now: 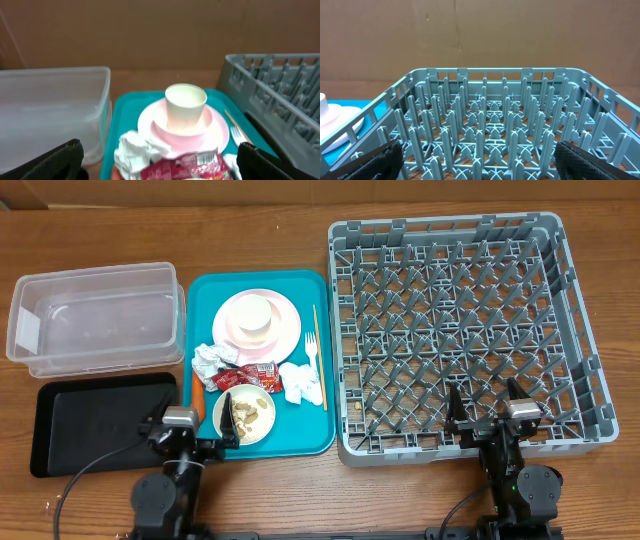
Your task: Sort waste into correct bins and load items into the dishwasher
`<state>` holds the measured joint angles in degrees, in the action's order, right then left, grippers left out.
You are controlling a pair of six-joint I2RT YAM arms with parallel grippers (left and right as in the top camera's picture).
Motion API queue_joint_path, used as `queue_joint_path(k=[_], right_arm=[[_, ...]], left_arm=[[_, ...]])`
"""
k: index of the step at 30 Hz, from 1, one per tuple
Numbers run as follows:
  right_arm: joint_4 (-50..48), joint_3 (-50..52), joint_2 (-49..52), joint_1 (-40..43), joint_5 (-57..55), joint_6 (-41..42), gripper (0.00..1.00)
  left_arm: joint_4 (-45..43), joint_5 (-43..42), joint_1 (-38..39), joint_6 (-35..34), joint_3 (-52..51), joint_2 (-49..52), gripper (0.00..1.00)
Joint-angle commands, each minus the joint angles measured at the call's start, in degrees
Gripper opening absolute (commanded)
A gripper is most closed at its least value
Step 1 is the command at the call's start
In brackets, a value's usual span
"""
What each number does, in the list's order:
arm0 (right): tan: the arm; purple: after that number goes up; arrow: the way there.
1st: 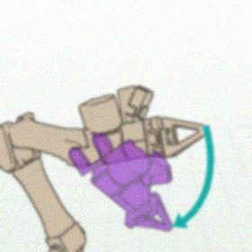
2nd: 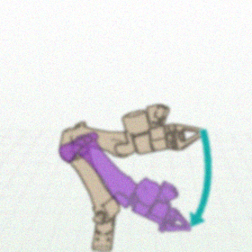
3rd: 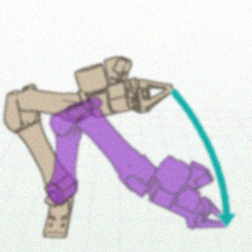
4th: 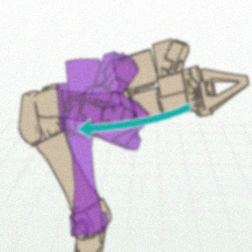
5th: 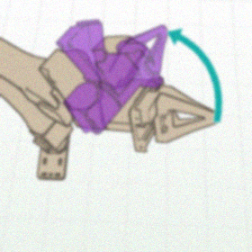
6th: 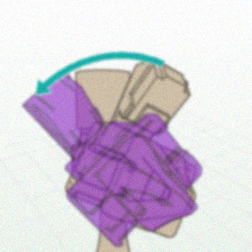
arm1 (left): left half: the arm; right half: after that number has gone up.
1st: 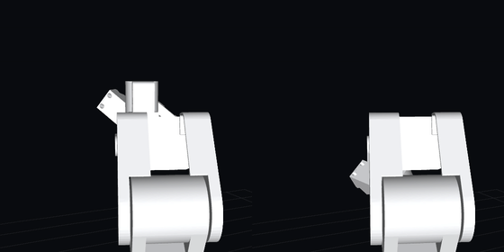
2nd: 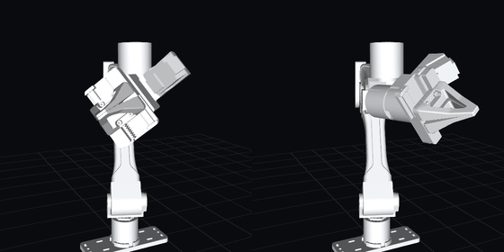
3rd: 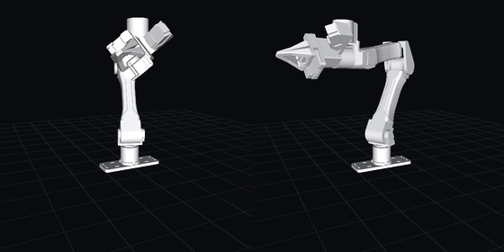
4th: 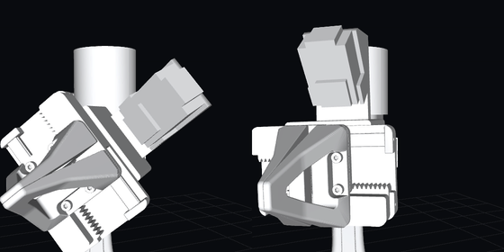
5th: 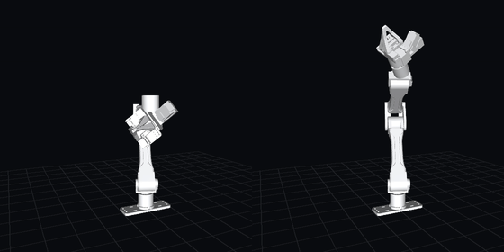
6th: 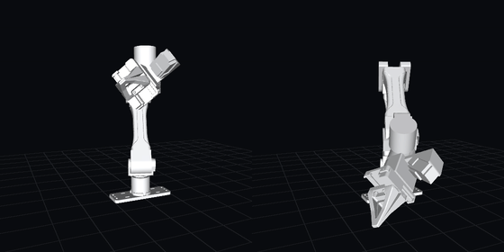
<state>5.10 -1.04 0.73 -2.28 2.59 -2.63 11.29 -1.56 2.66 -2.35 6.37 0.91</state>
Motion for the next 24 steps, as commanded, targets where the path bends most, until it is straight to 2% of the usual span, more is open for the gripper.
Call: queue_joint_path(k=[1, 7, 18, 21, 24], right_arm=[[-0.46, 0.59, -0.50, 0.15, 0.07, -0.20, 1.00], [-0.46, 0.59, -0.50, 0.15, 0.09, -0.20, 1.00], [-0.46, 0.59, -0.50, 0.15, 0.09, -0.20, 1.00], [-0.46, 0.59, -0.50, 0.15, 0.09, -0.20, 1.00], [-0.46, 0.59, -0.50, 0.15, 0.07, -0.20, 1.00]], left_arm=[[4.55, -1.27, 0.26, 0.66, 10.01, -0.46, 1.00], [16.31, -2.23, 0.26, 0.68, 23.87, 4.94, 1.00], [40.30, -5.77, 0.26, 0.66, 52.48, 31.85, 1.00], [45.27, -11.76, 0.28, 0.63, 58.01, 38.66, 1.00], [45.35, -20.68, 0.28, 0.66, 59.14, 43.12, 1.00]])
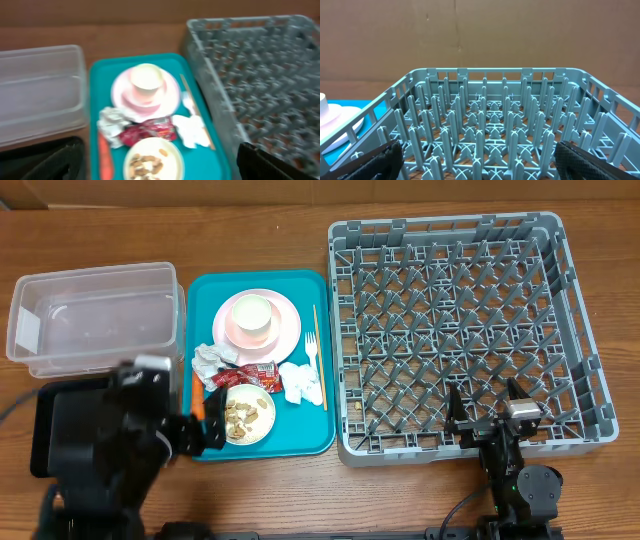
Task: Sort waste into correct bins and load items into the dishwasher
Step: 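Reach the left gripper to the white napkin beside the fork and grasp it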
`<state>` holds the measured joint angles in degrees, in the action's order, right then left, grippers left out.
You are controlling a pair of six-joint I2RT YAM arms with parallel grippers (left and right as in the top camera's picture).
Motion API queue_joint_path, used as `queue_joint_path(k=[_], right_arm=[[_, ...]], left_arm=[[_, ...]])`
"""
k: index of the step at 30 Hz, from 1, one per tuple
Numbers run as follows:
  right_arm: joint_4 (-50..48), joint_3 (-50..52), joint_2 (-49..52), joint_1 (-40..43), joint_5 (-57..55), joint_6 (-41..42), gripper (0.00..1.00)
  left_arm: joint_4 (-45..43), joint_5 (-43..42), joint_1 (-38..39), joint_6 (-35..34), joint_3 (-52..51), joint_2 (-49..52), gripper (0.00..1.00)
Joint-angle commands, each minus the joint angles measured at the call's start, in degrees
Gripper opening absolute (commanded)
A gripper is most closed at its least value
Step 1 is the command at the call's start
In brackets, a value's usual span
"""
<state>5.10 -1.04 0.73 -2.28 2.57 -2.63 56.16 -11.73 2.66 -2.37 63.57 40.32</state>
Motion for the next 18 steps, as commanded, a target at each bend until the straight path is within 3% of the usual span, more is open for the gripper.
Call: queue_joint_path(k=[1, 7, 9, 13, 18], right_arm=[[-0.46, 0.59, -0.50, 0.15, 0.11, -0.20, 1.00], [-0.46, 0.59, -0.50, 0.15, 0.09, -0.20, 1.00], [-0.46, 0.59, -0.50, 0.15, 0.09, -0.20, 1.00], [-0.46, 0.59, -0.50, 0.15, 0.11, -0.20, 1.00], [-0.46, 0.59, -0.50, 0.15, 0.09, -0.20, 1.00]], left_arm=[[0.48, -12.11, 0.28, 0.68, 1.95, 4.81, 1.00], [0.50, -21.70, 0.33, 0.66, 1.79, 11.67, 1.00], [1.75, -22.91, 1.90, -1.33, 1.79, 15.78, 0.89], [3.28, -12.87, 6.36, -7.21, 1.79, 20.33, 0.85], [1.51, 0.74, 16.65, -13.73, 1.79, 24.98, 0.88]])
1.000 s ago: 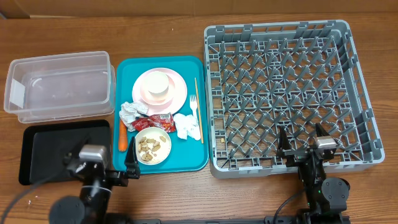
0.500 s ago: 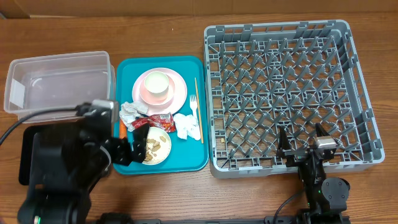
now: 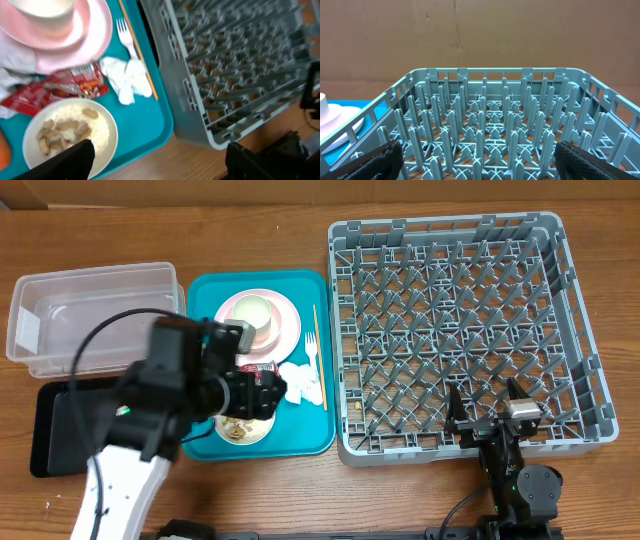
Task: Sort waste into correct bins and load items into the dishwasher
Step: 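Reach the left gripper to the white napkin beside the fork and grasp it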
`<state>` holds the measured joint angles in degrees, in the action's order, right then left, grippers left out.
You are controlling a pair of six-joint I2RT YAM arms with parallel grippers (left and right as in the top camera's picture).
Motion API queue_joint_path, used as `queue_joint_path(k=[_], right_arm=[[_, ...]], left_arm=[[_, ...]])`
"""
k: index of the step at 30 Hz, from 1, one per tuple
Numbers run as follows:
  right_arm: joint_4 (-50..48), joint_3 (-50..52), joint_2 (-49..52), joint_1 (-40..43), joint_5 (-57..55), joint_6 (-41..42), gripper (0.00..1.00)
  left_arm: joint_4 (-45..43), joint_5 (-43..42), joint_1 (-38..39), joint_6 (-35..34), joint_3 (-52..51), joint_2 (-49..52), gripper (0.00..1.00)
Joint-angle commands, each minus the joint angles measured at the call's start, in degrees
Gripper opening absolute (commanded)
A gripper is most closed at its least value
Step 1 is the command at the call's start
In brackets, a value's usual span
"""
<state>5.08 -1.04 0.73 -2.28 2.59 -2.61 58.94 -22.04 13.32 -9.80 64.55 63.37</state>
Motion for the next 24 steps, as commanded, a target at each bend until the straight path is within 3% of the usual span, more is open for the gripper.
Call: queue_joint_path(k=[1, 3, 6, 13, 15, 18, 24], right_arm=[[-0.44, 0.59, -0.50, 0.15, 0.09, -0.22, 1.00], [-0.44, 0.59, -0.50, 0.15, 0.07, -0.22, 1.00], [-0.44, 0.59, -0.50, 0.15, 0.07, -0.22, 1.00], [-0.44, 0.59, -0.50, 0.15, 0.09, -0.22, 1.00], [-0.44, 0.59, -0.50, 0.15, 0.09, -0.22, 1.00], [-0.44, 0.59, -0.50, 0.15, 0.07, -0.22, 1.00], [-0.44, 0.59, -0.50, 0.15, 0.07, -0.22, 1.00]], left_arm=[[-1.95, 14.01, 7.82, -7.23, 0.81, 2.54, 0.89], [-3.78, 20.74, 11.78, -8.44, 0.81, 4.07, 1.00], [-7.26, 26.14, 16.37, -8.13, 0.81, 7.26, 1.00], [-11.61, 25.94, 19.69, -6.47, 0.81, 14.36, 1.00], [-12.74, 25.59, 19.69, -6.56, 0.81, 16.85, 0.88], [-13.38, 25.44, 19.71, -7.32, 0.81, 20.35, 0.77], [-15.89, 25.66, 19.69, -9.73, 0.81, 26.32, 0.74]])
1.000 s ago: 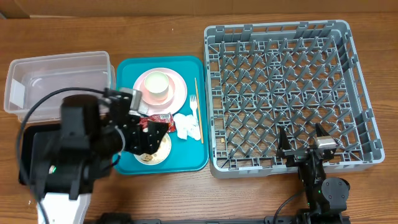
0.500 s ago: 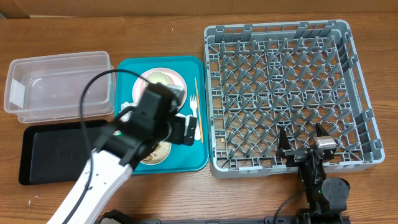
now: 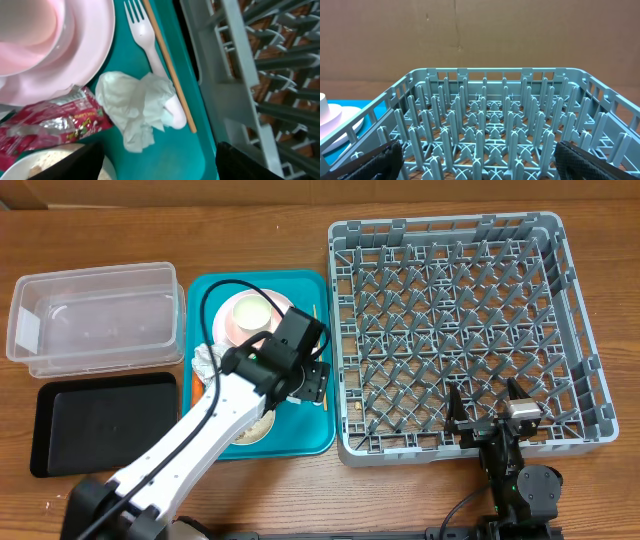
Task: Sort waste into correct bins and load items into the dishwasher
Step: 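Reach the left gripper to the white napkin beside the fork and grasp it, then carry the napkin with the left gripper and drop it into the clear bin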
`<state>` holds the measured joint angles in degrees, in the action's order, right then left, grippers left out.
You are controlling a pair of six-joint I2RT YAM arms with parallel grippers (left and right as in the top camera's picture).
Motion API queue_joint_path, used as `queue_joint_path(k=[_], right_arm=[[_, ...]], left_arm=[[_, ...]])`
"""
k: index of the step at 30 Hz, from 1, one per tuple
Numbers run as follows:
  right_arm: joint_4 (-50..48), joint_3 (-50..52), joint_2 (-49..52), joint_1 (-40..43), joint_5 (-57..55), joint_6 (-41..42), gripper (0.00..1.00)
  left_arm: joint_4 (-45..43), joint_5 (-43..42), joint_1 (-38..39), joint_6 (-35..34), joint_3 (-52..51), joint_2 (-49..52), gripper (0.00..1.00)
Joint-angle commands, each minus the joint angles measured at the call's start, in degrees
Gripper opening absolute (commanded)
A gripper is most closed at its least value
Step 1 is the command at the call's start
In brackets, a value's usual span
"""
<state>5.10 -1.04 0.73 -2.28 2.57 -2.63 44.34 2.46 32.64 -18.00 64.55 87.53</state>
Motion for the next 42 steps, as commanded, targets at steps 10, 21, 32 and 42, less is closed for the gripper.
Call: queue_joint_path(k=[10, 21, 32, 42], right_arm=[[-0.46, 0.59, -0.44, 0.15, 0.11, -0.20, 1.00], [-0.46, 0.59, -0.44, 0.15, 0.11, -0.20, 1.00], [-0.46, 0.59, -0.44, 0.15, 0.09, -0.20, 1.00], [-0.46, 0.59, -0.44, 0.15, 0.11, -0.20, 1.00]], left_arm=[[-4.39, 3.48, 0.31, -1.53, 0.81, 9.60, 0.77], [-8.04, 6.19, 0.28, -1.31, 0.81, 13.90, 0.76], [-8.59, 6.10, 0.31, -1.31, 0.81, 14.86, 0.59], [-8.61, 6.10, 0.31, -1.31, 0.81, 14.86, 0.38]])
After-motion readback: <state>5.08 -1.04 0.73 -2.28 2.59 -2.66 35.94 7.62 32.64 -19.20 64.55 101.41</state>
